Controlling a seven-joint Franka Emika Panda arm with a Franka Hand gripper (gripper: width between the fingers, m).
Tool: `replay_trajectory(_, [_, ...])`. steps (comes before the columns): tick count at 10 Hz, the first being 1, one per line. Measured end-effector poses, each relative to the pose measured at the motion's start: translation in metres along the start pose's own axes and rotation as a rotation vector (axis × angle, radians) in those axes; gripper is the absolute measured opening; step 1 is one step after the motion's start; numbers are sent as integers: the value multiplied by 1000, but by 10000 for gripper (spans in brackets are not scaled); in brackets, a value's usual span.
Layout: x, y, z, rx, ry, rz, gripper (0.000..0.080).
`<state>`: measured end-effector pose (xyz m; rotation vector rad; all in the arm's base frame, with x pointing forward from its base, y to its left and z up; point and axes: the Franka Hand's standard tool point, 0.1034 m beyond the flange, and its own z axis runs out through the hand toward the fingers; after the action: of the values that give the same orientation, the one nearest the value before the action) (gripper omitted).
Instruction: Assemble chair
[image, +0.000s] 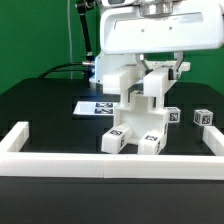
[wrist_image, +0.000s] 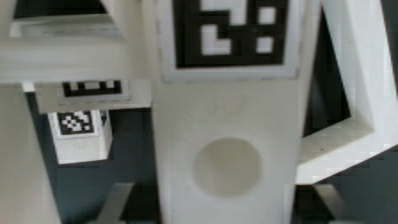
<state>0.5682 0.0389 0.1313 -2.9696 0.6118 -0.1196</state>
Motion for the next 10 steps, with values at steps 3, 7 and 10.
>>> replay_trajectory(3, [0, 0, -1, 1, 1, 8, 291])
replay_trajectory(7, [1, -1, -1, 4, 18, 5, 291])
replay_trajectory(10, [1, 0, -1, 4, 19, 6, 291])
